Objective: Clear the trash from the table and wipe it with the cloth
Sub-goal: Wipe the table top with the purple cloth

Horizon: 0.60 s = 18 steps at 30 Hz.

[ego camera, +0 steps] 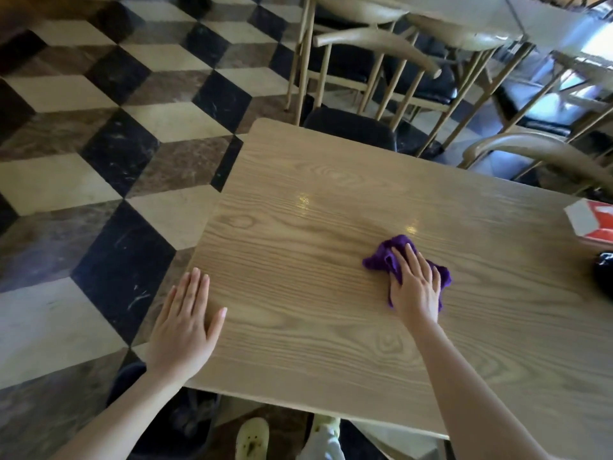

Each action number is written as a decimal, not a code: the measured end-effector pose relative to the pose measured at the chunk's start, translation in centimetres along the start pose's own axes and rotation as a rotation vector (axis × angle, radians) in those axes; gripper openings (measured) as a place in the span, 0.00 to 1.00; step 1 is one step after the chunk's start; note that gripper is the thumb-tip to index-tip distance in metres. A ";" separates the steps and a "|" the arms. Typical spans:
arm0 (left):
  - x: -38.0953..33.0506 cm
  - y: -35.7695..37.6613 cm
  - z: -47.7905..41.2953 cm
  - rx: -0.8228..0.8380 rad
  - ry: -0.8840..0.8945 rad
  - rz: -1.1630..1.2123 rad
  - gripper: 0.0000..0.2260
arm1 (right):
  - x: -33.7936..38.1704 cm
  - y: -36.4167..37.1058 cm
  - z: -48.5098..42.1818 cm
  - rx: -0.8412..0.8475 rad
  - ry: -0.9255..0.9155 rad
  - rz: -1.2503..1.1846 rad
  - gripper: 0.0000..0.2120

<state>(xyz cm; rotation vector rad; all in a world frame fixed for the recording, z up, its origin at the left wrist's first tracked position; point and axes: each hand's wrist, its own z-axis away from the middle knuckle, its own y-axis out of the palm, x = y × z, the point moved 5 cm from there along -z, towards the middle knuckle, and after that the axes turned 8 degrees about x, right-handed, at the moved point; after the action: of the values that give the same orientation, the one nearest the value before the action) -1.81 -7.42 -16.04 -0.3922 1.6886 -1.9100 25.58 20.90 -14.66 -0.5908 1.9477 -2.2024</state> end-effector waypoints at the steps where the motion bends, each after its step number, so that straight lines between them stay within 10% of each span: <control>1: 0.0 0.2 0.0 -0.003 -0.001 0.003 0.36 | -2.2 -0.5 1.0 -0.020 0.073 -0.008 0.24; 10: 0.0 0.3 -0.1 0.045 -0.028 0.018 0.34 | -0.4 2.1 7.4 0.044 0.386 -0.128 0.25; 18: 0.2 0.5 -0.5 0.072 0.004 0.010 0.40 | 20.1 5.7 3.8 0.210 -0.157 -0.179 0.26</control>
<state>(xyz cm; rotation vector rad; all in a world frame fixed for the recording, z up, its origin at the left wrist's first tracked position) -2.19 -7.15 -16.69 -0.3514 1.6162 -1.9589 7.81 9.31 -15.94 -0.9045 1.6186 -2.3439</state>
